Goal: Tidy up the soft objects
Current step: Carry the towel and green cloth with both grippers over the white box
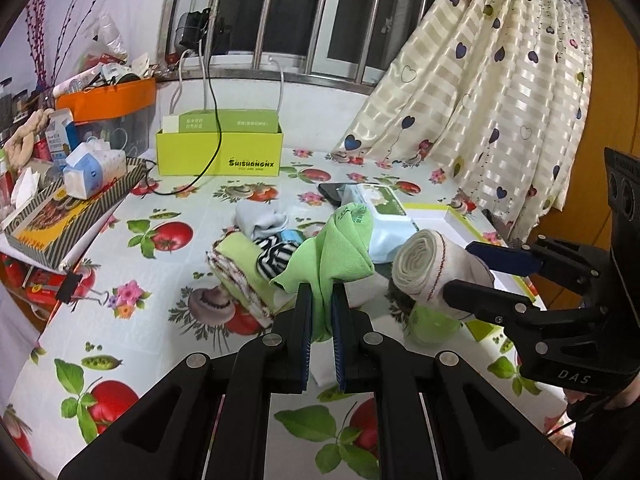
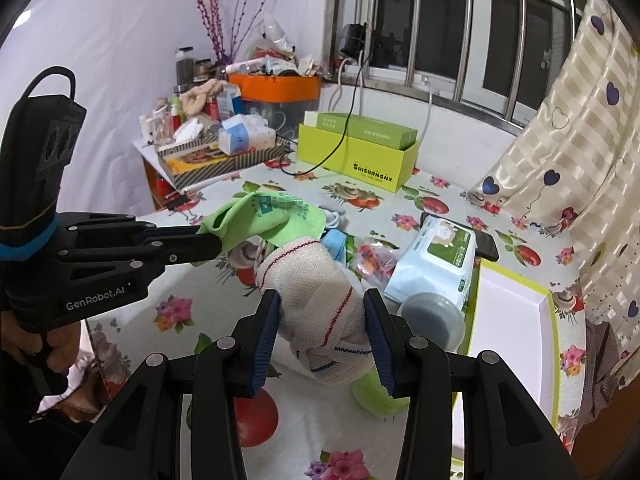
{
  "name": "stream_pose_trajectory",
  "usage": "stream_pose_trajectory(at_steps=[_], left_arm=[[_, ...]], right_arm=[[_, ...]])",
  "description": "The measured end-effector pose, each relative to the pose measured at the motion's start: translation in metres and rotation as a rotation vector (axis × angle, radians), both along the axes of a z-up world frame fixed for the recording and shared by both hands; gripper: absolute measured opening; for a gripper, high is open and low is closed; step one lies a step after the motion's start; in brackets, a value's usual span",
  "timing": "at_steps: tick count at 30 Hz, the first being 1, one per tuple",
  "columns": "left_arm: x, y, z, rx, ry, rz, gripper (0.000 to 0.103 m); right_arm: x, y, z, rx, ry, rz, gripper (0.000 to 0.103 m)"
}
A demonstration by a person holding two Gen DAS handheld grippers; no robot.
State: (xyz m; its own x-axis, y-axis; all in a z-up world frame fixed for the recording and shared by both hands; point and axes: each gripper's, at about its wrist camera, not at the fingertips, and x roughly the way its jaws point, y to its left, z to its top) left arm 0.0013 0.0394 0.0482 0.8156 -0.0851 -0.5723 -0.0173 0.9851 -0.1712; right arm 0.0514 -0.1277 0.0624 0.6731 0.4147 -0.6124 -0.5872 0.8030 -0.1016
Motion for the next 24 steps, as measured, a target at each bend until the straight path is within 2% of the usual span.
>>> stream_pose_trajectory(at_steps=[10, 24], left_arm=[[0.015, -0.021, 0.014, 0.014, -0.024, -0.048, 0.010], [0.045, -0.057, 0.024, 0.018, -0.031, -0.122, 0.010]], right_arm=[[0.006, -0.016, 0.008, 0.022, -0.020, -0.028, 0.042], [0.020, -0.065, 0.013, 0.063, -0.030, -0.117, 0.042]])
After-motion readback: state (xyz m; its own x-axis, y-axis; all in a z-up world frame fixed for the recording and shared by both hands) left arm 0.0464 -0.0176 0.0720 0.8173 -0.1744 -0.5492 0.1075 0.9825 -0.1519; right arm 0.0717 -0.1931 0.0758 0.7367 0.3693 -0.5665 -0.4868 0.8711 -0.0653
